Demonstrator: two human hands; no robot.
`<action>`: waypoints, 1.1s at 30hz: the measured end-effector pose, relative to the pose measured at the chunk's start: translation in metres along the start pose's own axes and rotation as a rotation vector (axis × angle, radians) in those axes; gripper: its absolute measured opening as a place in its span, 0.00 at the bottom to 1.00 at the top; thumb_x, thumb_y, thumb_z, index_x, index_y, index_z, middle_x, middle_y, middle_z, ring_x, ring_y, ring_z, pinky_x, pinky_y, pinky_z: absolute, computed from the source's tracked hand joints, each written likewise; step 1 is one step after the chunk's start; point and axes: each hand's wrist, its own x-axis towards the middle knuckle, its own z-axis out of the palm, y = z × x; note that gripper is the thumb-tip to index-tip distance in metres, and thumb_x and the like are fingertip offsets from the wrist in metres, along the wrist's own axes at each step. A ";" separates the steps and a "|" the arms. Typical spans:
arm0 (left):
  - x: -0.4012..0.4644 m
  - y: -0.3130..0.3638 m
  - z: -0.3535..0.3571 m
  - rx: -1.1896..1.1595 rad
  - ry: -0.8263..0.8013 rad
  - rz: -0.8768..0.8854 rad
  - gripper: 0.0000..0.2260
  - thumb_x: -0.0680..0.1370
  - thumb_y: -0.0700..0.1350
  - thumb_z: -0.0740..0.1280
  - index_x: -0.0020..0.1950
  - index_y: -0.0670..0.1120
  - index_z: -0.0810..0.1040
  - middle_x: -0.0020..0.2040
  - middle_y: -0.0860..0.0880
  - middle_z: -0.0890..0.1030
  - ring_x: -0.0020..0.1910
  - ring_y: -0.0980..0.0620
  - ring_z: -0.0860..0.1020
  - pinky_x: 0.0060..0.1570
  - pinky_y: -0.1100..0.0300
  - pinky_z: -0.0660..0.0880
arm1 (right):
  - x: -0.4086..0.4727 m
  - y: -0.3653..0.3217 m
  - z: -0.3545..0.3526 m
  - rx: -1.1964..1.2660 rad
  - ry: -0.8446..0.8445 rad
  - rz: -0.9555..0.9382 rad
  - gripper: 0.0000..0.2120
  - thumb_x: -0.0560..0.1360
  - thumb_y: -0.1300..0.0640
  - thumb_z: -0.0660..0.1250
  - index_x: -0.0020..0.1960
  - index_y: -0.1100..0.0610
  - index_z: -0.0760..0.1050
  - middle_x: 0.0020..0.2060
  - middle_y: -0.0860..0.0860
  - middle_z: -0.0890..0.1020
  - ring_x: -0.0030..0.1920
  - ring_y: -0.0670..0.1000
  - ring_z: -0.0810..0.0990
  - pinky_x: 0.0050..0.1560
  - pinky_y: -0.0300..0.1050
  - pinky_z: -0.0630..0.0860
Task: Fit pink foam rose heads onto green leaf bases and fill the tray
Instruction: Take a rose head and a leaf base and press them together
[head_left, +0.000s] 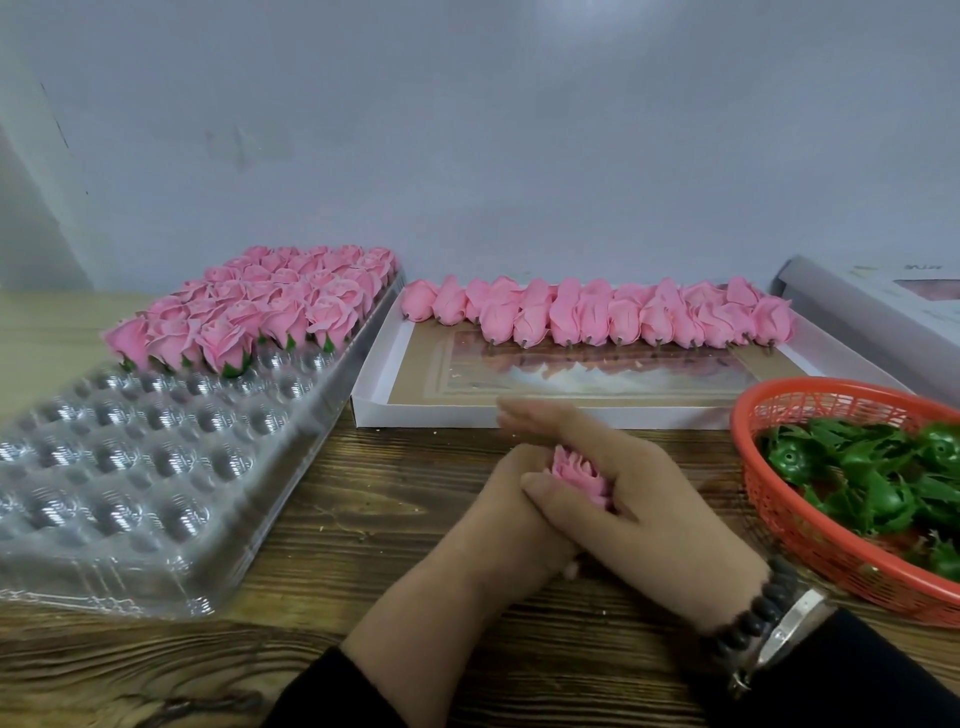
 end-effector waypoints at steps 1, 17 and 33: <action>0.000 -0.001 -0.001 -0.013 0.035 0.037 0.15 0.75 0.32 0.63 0.32 0.47 0.74 0.25 0.54 0.77 0.27 0.60 0.74 0.30 0.67 0.71 | -0.001 0.003 -0.001 0.007 0.042 -0.001 0.24 0.68 0.43 0.66 0.63 0.36 0.68 0.57 0.38 0.79 0.53 0.39 0.80 0.53 0.31 0.74; 0.002 -0.012 0.011 -0.005 0.283 0.083 0.16 0.76 0.30 0.60 0.64 0.37 0.69 0.53 0.59 0.70 0.34 0.76 0.71 0.38 0.82 0.67 | 0.004 -0.005 0.011 -0.090 0.192 -0.062 0.15 0.74 0.55 0.58 0.53 0.48 0.81 0.52 0.39 0.81 0.58 0.35 0.74 0.61 0.29 0.65; 0.006 -0.007 0.010 -0.102 0.247 0.136 0.05 0.75 0.33 0.65 0.39 0.36 0.77 0.35 0.44 0.78 0.34 0.53 0.76 0.35 0.63 0.75 | 0.000 0.005 0.002 -0.033 0.187 0.036 0.31 0.63 0.31 0.62 0.64 0.38 0.68 0.60 0.34 0.75 0.61 0.33 0.71 0.60 0.36 0.69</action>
